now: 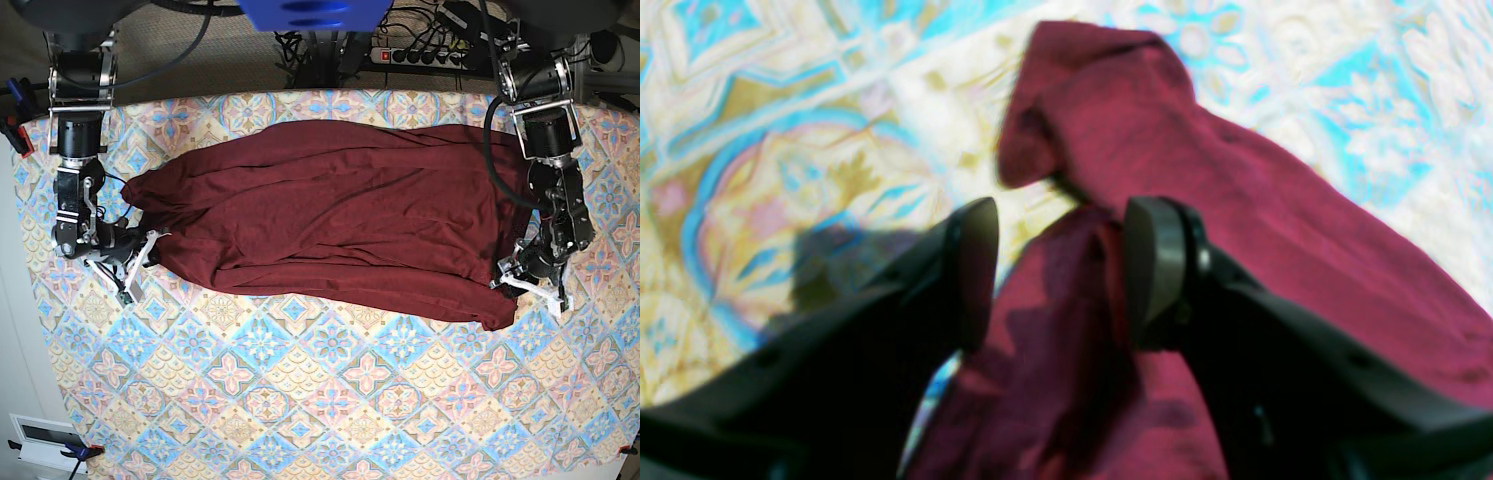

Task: Layout the t-shirt on the table in an organized manner, then fold the t-shirt properly
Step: 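Hold the shirt's hem corners with both grippers, smoothing it flat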

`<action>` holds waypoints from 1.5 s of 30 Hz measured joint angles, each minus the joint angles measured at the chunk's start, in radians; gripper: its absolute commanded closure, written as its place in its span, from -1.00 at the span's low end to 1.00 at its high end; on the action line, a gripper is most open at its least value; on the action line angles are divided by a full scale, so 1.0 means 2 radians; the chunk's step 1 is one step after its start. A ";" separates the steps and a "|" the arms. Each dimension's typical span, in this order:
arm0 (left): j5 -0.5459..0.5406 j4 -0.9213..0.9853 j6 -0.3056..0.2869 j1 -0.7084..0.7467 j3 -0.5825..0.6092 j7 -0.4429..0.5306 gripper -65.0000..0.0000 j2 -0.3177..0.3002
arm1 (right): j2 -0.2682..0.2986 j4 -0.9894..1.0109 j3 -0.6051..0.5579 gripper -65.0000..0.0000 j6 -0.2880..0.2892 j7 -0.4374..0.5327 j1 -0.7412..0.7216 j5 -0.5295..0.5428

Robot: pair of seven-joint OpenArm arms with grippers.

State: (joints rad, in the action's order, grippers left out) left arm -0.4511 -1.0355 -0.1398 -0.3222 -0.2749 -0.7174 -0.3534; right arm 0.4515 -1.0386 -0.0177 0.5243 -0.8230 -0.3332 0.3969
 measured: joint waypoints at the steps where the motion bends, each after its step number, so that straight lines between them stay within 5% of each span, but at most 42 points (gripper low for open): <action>1: 0.002 0.012 0.000 -0.002 0.000 -0.002 0.07 -0.001 | 0.000 0.000 0.000 0.97 0.000 0.000 0.000 0.000; 11: 0.054 0.057 -0.004 -0.028 0.012 0.019 0.12 0.009 | 0.000 0.000 0.001 0.98 0.000 -0.001 0.000 0.001; 14: 0.062 0.056 0.003 -0.029 0.067 0.025 0.42 0.006 | 0.000 0.000 0.001 0.98 0.000 -0.002 0.000 0.000; 18: 0.059 0.056 0.002 -0.029 0.059 0.026 1.00 0.006 | 0.000 -0.001 0.001 0.96 0.000 -0.003 0.000 0.000; 25: 0.048 0.056 -0.006 -0.026 0.012 0.016 1.00 0.004 | 0.000 -0.002 0.001 0.78 0.000 -0.002 0.001 0.000; 33: -0.023 -0.004 -0.002 0.004 0.003 0.000 1.00 -0.030 | 0.000 -0.041 0.000 0.50 -0.001 -0.010 0.003 -0.007; 41: -0.027 -0.005 -0.001 0.003 0.004 -0.001 1.00 -0.026 | -0.001 -0.004 -0.002 0.50 -0.002 -0.006 -0.001 -0.005; 45: -0.029 -0.005 -0.002 0.003 0.004 0.000 1.00 -0.026 | 0.001 0.023 -0.001 0.73 0.000 0.010 -0.006 0.002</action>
State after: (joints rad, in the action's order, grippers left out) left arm -0.5091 -1.0454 -0.1436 -0.3161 -0.2672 -0.7181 -0.4046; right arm 0.4541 -0.9916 -0.0196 0.5236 -0.8032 -0.3443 0.4019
